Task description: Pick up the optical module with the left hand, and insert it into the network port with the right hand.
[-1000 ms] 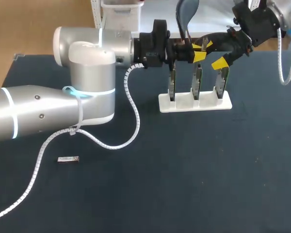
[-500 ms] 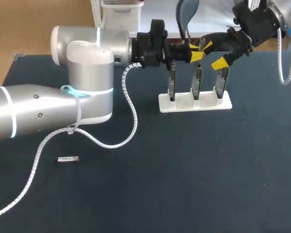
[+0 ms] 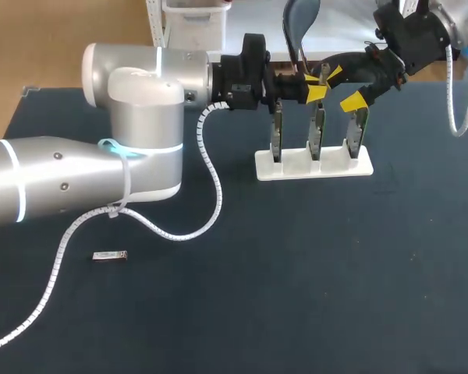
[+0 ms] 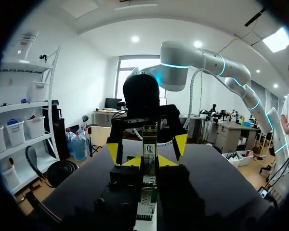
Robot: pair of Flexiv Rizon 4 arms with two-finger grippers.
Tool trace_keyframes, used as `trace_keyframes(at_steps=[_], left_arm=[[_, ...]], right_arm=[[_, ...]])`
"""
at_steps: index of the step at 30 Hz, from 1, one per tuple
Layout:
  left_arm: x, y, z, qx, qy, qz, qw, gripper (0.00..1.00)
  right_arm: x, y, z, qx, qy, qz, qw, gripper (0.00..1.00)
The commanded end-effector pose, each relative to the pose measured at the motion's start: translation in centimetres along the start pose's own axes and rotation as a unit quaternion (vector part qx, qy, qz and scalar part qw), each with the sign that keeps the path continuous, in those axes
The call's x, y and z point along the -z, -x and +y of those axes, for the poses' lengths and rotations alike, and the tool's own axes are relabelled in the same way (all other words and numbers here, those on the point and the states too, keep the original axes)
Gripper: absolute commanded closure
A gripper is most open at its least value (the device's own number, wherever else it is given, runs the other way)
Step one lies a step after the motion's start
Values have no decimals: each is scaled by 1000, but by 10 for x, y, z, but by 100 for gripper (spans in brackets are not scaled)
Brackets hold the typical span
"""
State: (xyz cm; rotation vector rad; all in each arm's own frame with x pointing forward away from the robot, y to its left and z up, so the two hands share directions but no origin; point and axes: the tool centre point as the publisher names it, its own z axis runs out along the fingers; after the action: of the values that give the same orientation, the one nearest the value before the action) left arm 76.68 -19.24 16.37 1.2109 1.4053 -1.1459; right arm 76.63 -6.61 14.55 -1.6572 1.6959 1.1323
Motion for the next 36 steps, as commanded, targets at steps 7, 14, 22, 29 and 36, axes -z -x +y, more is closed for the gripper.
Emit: trace_keyframes(at_steps=[7,14,22,29,36], left_arm=[[-1,-1,-5,0,-2,0,1000,100],[-2,-1,-6,0,-4,-1,1000,100],[-2,-1,-7,4,-7,-2,1000,100],[-2,-1,-7,9,-7,-3,1000,100],[-3,-1,-7,9,-8,0,1000,100]], right_arm=[[0,0,1,0,-1,0,1000,0],[0,0,1,0,-1,0,1000,0],[0,0,1,0,-1,0,1000,0],[0,0,1,0,-1,0,1000,0],[0,0,1,0,-1,0,1000,0]])
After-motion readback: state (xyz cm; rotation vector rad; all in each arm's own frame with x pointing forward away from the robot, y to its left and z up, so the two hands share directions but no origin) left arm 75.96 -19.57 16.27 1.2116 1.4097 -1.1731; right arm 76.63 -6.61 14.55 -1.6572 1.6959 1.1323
